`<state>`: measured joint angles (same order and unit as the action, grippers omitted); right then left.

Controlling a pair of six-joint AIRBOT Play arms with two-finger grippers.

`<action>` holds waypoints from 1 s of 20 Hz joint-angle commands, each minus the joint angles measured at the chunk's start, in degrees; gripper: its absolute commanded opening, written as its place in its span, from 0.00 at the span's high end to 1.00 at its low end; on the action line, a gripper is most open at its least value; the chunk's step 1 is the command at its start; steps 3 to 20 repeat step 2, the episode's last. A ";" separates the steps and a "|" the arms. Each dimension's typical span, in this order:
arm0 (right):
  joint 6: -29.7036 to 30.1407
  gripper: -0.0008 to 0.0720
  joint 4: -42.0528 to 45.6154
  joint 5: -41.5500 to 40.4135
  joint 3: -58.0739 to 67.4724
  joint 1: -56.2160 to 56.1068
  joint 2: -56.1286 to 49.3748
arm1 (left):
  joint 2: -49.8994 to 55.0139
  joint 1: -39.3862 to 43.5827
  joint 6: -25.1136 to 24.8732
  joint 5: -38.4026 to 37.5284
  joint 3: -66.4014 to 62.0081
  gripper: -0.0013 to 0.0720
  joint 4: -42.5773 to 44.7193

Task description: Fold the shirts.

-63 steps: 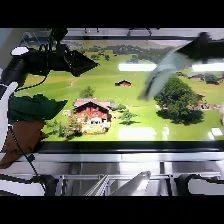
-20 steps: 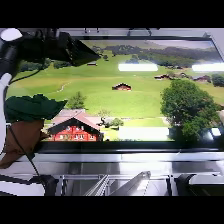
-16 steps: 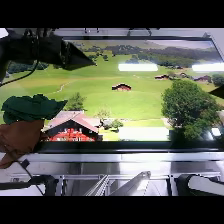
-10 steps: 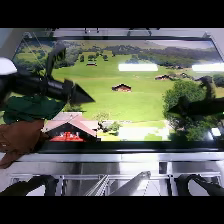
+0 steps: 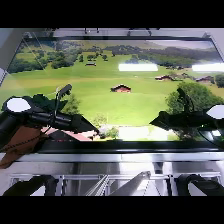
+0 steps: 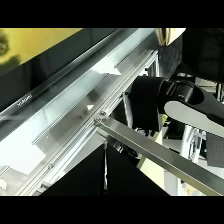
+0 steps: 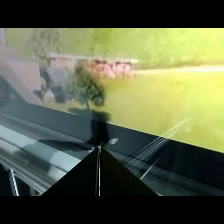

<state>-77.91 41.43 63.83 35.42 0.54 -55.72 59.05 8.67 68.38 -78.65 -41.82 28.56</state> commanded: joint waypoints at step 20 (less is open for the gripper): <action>0.13 0.97 -0.76 -0.44 -0.26 -0.44 0.04 | -0.61 0.07 0.02 0.81 1.20 0.96 0.22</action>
